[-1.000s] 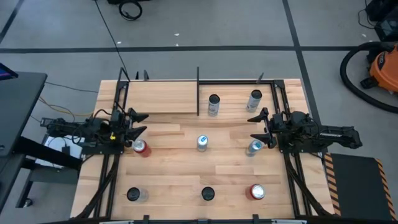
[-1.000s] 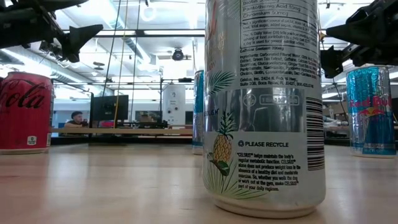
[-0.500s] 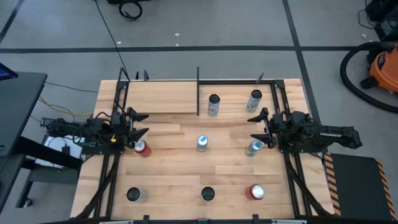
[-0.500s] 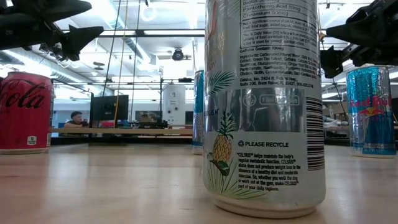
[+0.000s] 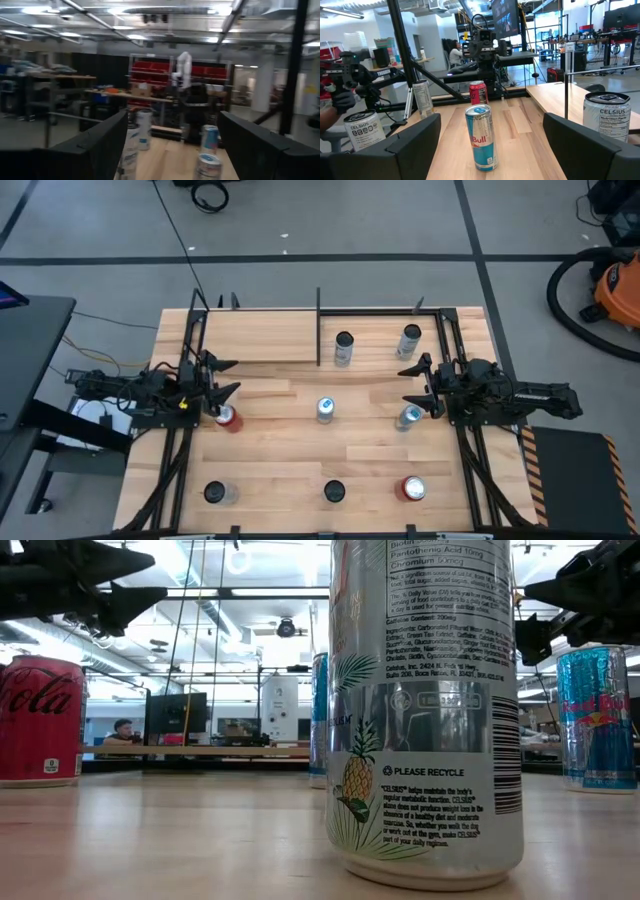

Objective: Place canned beverage on shelf
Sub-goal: Put the blue-white soda can on the shelf

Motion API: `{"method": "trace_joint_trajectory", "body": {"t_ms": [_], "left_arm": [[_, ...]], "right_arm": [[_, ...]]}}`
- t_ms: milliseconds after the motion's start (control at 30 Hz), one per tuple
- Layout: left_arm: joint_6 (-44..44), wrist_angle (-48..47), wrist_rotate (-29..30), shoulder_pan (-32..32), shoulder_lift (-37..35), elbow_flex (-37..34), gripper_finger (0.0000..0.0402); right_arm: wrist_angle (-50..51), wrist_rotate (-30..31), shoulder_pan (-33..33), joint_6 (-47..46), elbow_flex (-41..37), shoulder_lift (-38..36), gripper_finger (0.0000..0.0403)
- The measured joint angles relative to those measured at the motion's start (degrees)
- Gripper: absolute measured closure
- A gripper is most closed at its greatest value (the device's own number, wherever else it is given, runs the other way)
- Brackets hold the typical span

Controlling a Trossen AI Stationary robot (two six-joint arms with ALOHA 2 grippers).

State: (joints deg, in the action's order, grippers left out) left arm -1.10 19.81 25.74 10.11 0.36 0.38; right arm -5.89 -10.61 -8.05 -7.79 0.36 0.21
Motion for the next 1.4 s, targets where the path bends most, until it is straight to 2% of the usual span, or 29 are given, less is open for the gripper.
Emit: {"method": "trace_joint_trajectory", "body": {"t_ms": [167,400,933,1400], "left_arm": [[-2.0,-1.36,2.44,0.0,0.0,-0.02,0.0086],[-6.93,-1.75,2.75,-0.02,0.0,0.0,0.0086],[-9.2,-1.33,1.64,-0.04,0.0,0.0,0.0085],[-7.04,-3.0,1.42,0.02,0.02,-0.01,0.0085]], "right_arm": [[0.0,0.0,0.0,0.0,0.01,-0.01,0.0042],[0.02,0.02,0.01,0.0,0.0,0.0,0.0042],[0.01,0.01,0.01,0.0,0.01,0.0,0.0042],[0.02,0.02,0.01,0.0,0.02,-0.01,0.0042]]}}
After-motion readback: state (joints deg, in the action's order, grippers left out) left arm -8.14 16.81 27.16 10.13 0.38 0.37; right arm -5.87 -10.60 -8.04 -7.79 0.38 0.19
